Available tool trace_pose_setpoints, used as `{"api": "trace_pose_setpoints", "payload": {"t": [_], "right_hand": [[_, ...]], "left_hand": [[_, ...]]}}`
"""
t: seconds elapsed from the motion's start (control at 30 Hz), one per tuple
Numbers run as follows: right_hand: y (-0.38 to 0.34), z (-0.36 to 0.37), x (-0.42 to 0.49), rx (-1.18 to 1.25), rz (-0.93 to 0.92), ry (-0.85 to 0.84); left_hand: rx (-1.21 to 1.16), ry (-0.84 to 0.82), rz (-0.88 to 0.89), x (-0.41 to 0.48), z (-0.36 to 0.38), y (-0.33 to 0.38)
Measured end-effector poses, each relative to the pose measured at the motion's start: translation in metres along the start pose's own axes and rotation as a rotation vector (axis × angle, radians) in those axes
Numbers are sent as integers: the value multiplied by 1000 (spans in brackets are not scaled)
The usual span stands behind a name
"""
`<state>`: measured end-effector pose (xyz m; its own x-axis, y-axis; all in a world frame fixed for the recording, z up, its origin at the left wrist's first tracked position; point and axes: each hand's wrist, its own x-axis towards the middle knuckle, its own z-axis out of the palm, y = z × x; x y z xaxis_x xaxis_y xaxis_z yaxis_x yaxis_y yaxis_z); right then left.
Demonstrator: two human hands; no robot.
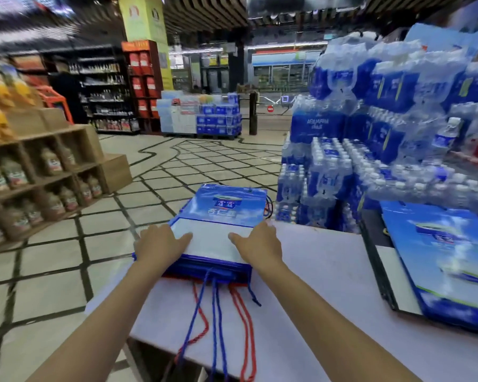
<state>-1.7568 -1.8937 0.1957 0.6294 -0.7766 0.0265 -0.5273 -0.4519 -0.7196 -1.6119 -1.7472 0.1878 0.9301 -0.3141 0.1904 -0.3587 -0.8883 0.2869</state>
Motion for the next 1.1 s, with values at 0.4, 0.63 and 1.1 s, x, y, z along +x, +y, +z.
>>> {"api": "trace_pose_setpoints", "payload": {"t": [0.4,0.63,1.1], "right_hand": [[29,-35,25,830,182,24],[37,-116,16,1218,-6,-130],[103,-160,6,1177,-75,343]], "left_hand": [[-682,105,-35,-13,-21,31],[-1301,62,39,-25,-36,80],[-1934,-740,-53,-86,33,221]]}}
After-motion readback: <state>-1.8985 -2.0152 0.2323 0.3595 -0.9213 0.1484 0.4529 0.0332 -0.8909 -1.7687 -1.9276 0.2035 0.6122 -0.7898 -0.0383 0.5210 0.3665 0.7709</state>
